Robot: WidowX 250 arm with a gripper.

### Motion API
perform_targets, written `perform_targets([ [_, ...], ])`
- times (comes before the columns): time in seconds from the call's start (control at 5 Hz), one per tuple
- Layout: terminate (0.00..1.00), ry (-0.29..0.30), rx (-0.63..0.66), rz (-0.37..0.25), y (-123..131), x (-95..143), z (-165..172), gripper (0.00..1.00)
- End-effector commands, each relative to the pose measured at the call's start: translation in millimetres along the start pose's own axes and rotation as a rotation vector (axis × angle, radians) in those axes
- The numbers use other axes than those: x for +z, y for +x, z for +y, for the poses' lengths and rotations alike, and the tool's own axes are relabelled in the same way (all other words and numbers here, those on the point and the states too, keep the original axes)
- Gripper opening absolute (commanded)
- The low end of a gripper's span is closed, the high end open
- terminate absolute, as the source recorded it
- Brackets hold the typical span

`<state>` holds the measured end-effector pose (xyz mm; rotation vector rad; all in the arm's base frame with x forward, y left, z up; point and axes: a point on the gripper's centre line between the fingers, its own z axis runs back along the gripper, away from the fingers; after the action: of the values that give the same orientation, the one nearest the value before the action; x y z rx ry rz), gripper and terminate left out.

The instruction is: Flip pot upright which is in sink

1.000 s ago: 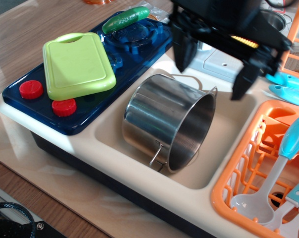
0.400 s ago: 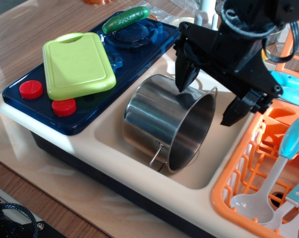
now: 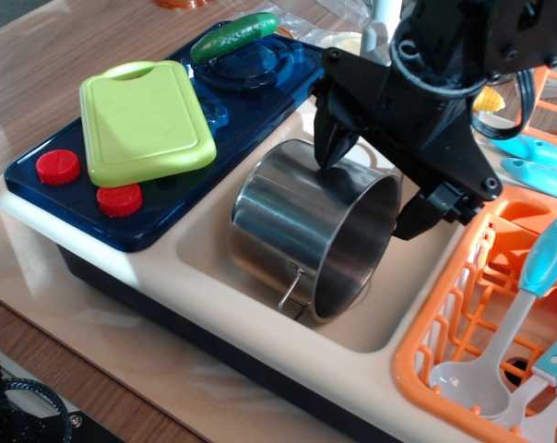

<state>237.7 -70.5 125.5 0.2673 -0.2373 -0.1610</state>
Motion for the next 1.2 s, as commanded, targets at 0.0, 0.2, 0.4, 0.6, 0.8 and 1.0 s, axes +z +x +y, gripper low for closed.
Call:
perform_targets([
  [0.0, 0.0, -0.003, -0.039, 0.002, -6.0, -15.6, 10.3, 1.0],
  [0.2, 0.0, 0.006, -0.055, -0.002, -8.5, -19.3, 19.5, 1.0],
  [0.4, 0.0, 0.004, -0.074, 0.018, -9.4, -18.4, 25.4, 1.0],
  [0.6, 0.0, 0.014, -0.071, 0.031, -8.1, -12.1, 23.7, 1.0],
  [0.8, 0.0, 0.024, -0.055, 0.015, -2.0, 4.0, 23.3, 0.0],
  [1.0, 0.0, -0.003, -0.038, -0.051, 0.9, 9.1, 23.9, 1.0],
])
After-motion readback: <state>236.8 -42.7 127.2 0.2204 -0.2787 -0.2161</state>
